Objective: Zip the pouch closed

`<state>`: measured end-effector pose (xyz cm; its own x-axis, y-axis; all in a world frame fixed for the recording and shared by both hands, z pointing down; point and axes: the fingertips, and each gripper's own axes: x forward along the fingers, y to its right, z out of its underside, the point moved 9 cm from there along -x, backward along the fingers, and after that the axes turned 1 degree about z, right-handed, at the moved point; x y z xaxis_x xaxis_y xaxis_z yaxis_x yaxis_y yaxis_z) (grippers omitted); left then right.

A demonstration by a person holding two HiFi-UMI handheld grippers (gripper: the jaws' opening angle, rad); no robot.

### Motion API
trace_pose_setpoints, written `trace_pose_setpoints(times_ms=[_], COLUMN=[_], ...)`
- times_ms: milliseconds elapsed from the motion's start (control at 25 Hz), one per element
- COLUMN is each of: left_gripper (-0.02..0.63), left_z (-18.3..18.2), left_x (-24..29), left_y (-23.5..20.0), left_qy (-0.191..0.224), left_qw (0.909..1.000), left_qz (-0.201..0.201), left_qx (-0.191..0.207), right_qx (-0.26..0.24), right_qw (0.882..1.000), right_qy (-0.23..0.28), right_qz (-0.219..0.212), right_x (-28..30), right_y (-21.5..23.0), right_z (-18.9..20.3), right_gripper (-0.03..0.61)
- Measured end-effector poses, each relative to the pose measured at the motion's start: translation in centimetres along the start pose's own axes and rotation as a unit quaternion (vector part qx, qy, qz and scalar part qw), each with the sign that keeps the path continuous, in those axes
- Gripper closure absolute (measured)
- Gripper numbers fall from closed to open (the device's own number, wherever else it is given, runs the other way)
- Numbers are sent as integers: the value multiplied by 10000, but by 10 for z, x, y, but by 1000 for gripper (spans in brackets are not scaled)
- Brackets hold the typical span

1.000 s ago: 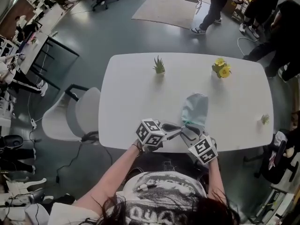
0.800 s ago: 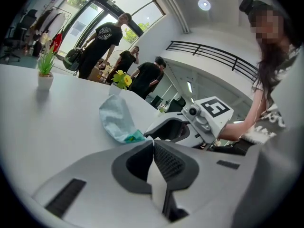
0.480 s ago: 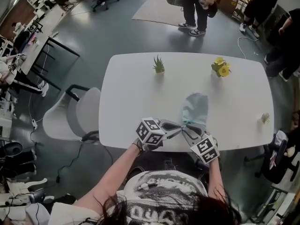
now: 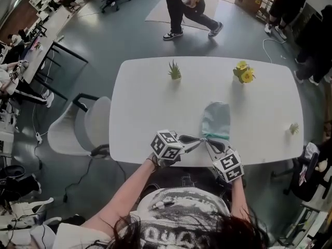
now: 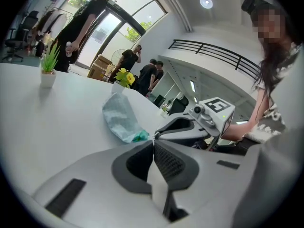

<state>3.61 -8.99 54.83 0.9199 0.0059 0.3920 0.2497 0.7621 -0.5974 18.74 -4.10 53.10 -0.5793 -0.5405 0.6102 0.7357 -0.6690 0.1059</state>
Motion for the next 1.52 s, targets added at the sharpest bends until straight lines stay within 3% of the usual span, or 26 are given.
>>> trace_pose_setpoints(times_ms=[240, 520, 800, 1320, 1520], left_gripper=[598, 601, 601, 601, 601], left_z=[0, 0, -7, -19, -38], left_x=[3, 1, -7, -9, -25], left_y=[2, 1, 5, 5, 2], left_qy=[-105, -227, -650, -597, -263], left_qw=[9999, 9989, 9929, 9906, 9894], left_qz=[-82, -314, -221, -317, -601], left_qx=[95, 260, 971, 1193, 1293], right_qx=[168, 1065, 1778, 1824, 1572], right_qw=[9997, 9939, 9838, 9826, 9871], right_qy=[-175, -290, -222, -269, -49], right_qz=[74, 24, -72, 218, 298], right_x=[3, 7, 3, 6, 16], right_y=[3, 9, 16, 27, 37], right_z=[2, 5, 12, 6, -24], right_gripper=[580, 580, 577, 572, 569])
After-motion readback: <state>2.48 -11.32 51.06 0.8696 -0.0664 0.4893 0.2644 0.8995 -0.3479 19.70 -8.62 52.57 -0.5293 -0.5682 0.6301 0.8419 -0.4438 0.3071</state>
